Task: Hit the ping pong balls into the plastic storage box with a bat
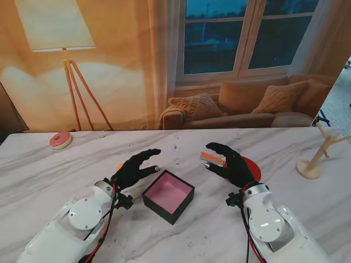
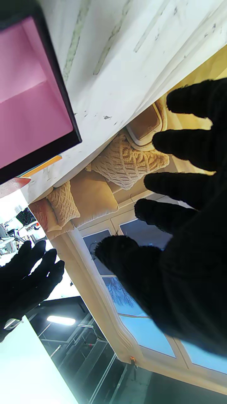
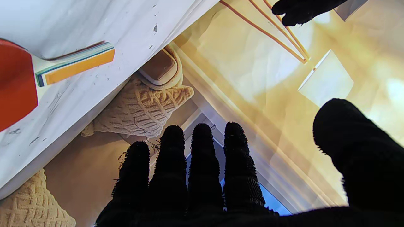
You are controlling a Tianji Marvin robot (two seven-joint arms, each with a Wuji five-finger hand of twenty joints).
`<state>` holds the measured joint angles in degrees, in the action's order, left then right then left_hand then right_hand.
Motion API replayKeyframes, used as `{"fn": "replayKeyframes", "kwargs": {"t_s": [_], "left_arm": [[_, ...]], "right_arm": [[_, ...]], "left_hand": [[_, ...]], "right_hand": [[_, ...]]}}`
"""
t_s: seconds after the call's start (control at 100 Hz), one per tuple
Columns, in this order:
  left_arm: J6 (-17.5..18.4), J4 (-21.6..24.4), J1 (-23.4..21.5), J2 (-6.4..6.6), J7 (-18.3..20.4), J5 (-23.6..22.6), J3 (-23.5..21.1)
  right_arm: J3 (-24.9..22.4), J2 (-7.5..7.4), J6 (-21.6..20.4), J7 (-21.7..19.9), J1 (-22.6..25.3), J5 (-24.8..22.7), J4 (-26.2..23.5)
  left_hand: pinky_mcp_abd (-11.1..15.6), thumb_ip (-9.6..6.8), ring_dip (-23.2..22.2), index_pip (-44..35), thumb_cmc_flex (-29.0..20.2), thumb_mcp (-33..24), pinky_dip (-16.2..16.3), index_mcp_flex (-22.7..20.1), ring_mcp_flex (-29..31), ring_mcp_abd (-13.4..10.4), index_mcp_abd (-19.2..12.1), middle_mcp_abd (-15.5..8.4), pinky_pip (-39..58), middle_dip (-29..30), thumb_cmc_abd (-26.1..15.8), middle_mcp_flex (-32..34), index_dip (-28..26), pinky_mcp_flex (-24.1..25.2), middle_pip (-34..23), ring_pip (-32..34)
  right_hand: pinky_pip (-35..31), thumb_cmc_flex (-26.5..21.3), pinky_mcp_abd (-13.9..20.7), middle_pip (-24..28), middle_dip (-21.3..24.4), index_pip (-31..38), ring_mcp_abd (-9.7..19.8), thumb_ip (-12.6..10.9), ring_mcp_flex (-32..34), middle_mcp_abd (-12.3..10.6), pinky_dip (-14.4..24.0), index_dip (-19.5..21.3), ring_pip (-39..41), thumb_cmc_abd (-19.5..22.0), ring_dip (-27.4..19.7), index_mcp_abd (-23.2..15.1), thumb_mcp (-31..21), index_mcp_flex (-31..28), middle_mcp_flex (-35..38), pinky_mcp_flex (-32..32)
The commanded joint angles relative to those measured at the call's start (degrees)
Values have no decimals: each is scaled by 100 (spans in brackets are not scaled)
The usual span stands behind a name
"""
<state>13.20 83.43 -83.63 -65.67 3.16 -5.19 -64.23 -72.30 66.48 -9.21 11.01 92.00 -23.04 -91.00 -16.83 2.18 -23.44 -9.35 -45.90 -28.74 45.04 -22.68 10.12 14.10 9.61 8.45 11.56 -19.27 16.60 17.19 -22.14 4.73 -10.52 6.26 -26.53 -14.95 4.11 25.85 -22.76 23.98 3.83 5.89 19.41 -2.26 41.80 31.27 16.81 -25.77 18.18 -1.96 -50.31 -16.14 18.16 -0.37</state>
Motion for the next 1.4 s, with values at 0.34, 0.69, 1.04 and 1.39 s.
{"fn": "replayKeyframes", "kwargs": {"t_s": [0.34, 0.69, 1.04, 1.39], "left_arm": [[-41, -108, 70, -32, 156, 138, 64], [-148, -112, 90, -44, 170, 195, 92], [-234, -183, 152, -61, 191, 275, 125], [-220, -247, 212, -51, 266, 288, 178]], "right_arm": [[181, -74, 923, -633, -1162, -258, 430], [742, -90, 1318, -605, -1947, -830, 1377], [1380, -47, 1795, -502, -2417, -1020, 2269], [2017, -22, 2221, -535, -2825, -1183, 2903]], "left_hand": [[129, 6, -51, 42, 66, 98, 12, -63, -48, 29, -112, 18, -10, 13, 44, 84, 41, 5, -14, 51], [83, -4, -211, 24, 28, 201, 125, -116, -11, 211, -103, 34, 81, -13, -9, 99, 30, -62, -3, 170], [86, -16, -272, 27, -5, 236, 164, -125, 5, 243, -102, 27, 82, -23, -34, 99, 27, -56, 3, 189], [69, -43, -313, 22, 25, 120, 192, -119, 14, 265, -116, 6, 75, -24, 32, 91, 19, -52, 7, 198]], "right_hand": [[-885, -38, -167, 1046, -1069, 401, -224, -186, 335, 368, 847, 328, 1605, -159, 1080, 156, 38, -808, 609, 337], [-3433, -305, -267, 2155, -2122, 657, -211, -76, 642, 453, 1357, 249, 3910, -552, 2233, 142, -324, -1007, 849, 332], [-5453, -577, -209, 3117, -3059, 795, -169, 35, 1090, 473, 2045, 113, 5222, -1064, 3106, 196, -717, -1090, 1121, 567], [-5821, -546, 96, 1756, -1685, 446, 129, 155, 617, 577, 2336, -291, 4895, -1633, 3157, 337, -1158, -552, -871, 549]]}}
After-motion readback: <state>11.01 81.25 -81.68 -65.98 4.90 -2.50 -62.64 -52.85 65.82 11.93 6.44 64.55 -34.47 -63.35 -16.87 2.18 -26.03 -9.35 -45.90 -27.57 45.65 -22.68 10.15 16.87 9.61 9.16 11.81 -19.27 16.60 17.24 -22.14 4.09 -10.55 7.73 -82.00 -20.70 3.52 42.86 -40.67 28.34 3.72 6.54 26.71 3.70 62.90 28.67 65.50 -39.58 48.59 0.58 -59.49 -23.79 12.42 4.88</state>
